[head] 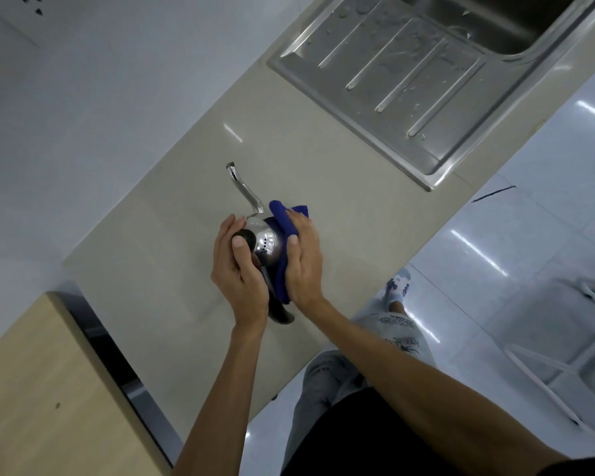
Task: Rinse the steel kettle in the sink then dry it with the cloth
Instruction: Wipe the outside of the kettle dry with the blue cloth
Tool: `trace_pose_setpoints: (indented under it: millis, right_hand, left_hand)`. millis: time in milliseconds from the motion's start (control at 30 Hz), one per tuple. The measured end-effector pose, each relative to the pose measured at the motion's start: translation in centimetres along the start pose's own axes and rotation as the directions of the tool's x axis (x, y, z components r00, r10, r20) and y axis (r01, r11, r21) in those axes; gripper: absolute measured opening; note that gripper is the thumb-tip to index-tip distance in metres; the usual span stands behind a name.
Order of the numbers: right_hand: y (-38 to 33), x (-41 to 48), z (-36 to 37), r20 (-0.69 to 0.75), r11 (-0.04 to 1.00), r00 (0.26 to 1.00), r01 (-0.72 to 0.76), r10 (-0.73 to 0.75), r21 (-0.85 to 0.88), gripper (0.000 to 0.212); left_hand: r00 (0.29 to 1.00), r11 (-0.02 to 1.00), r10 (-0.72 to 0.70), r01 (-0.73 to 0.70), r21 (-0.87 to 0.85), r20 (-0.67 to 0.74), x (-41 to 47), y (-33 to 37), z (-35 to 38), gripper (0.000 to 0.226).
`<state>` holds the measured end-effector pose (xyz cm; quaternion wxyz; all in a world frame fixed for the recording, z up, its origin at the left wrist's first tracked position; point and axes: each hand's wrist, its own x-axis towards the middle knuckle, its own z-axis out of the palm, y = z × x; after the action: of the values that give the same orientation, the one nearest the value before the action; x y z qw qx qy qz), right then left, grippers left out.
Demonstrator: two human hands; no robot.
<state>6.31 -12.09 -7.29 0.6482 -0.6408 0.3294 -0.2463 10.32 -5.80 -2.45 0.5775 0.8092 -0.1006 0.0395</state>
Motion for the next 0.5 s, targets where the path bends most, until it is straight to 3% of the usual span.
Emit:
trace_pose_setpoints:
  millis: [100,200,267,400,500]
  right_hand:
    - [1.2,3.6,-1.6,0.077,0.955,0.953,-0.295,0.293,0.012,0.033]
    - [1.2,6.9,-2.1,0.261,0.92,0.883,-0.384,0.39,-0.077,0.033]
    - [-0.1,7.6,-1.8,0.334,0.938,0.878,-0.338,0.345,-0.08,0.032]
    - [-3.1,7.1,-0.8,0.429,0.995,0.902,0.007,0.036,-0.098,0.027]
    - [-3.1,8.9,-0.1,0.472,0.984,0.871,-0.067,0.139,-0.167,0.027]
  left_hand:
    - [1.0,1.0,-0.001,0.001,-0.006,0.025,-0.1,-0.1,-0.1,0.03]
    - [0.999,1.0,-0.016,0.015,0.011,0.041,0.1,0.1,-0.1,0.034]
    - [0.999,1.0,-0.023,0.022,0.014,0.048,0.1,0.1,-0.2,0.036]
    - [0.998,0.998,0.014,-0.017,0.053,0.056,0.1,0.1,-0.2,0.033]
    - [0.998,0.997,0.019,-0.023,0.073,0.058,0.0,0.1,-0.2,0.034]
